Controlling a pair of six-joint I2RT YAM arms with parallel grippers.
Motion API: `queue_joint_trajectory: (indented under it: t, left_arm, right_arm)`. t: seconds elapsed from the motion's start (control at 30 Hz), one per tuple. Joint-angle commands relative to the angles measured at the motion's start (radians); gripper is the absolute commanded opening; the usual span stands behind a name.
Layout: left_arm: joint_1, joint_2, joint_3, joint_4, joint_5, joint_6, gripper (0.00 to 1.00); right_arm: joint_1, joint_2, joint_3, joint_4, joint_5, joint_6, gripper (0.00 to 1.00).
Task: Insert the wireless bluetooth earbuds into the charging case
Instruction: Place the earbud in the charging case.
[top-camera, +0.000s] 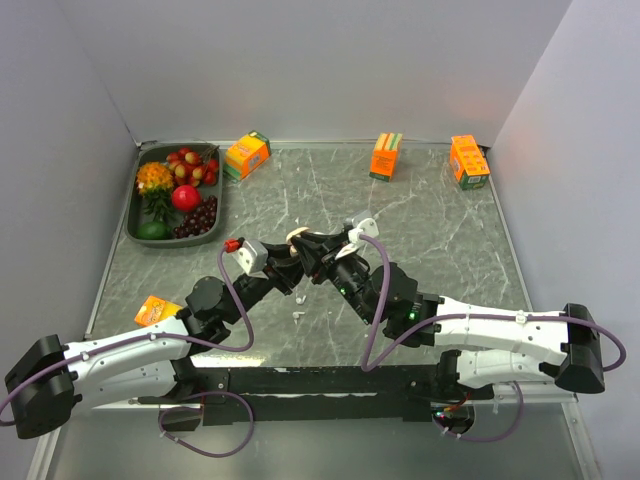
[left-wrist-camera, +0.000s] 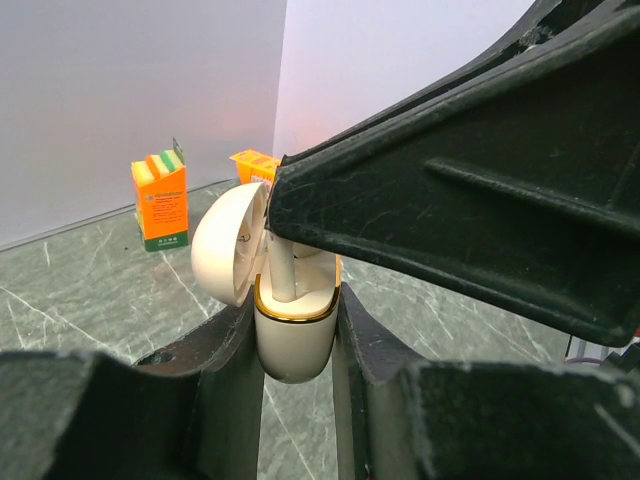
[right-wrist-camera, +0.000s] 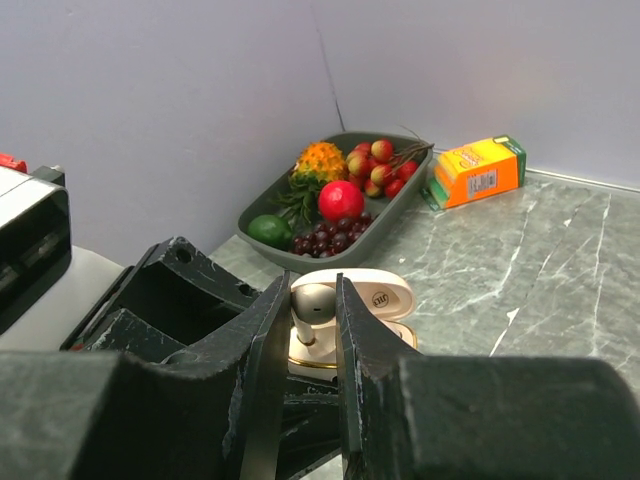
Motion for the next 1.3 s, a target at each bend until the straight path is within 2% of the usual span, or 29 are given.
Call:
queue_joint_trajectory:
  t: [0.0, 0.3, 0.5, 0.53, 0.73, 1.1, 1.27]
  left_arm:
    - [0.002, -0.023, 0.036, 0.034, 0.016, -0.009, 0.01]
    - [0.003, -0.021, 0.035, 0.037, 0.013, -0.012, 0.01]
    - [0.003, -0.018, 0.038, 0.039, 0.014, -0.012, 0.01]
    - [0.003, -0.018, 0.038, 0.039, 0.014, -0.012, 0.01]
    - [0.003, -0.012, 0.041, 0.04, 0.016, -0.009, 0.01]
    - [0.003, -0.012, 0.041, 0.037, 0.013, -0.015, 0.01]
    - [0.003, -0.013, 0.038, 0.033, 0.01, -0.015, 0.01]
  right_arm:
    - [0.008, 0.003, 0.023, 0.021, 0.029, -0.008, 0.0]
    - [0.008, 0.008, 0.051, -0.04, 0.038, -0.005, 0.01]
    - [0.008, 0.003, 0.054, -0.054, 0.042, -0.003, 0.17]
    - [0.011, 0.003, 0.056, -0.057, 0.042, -0.003, 0.23]
    - [0.011, -0.001, 0.06, -0.069, 0.055, -0.003, 0.36]
    - [0.019, -0.026, 0.069, -0.092, 0.072, 0.004, 0.44]
    - [0.033, -0.079, 0.132, -0.132, 0.084, -0.013, 0.49]
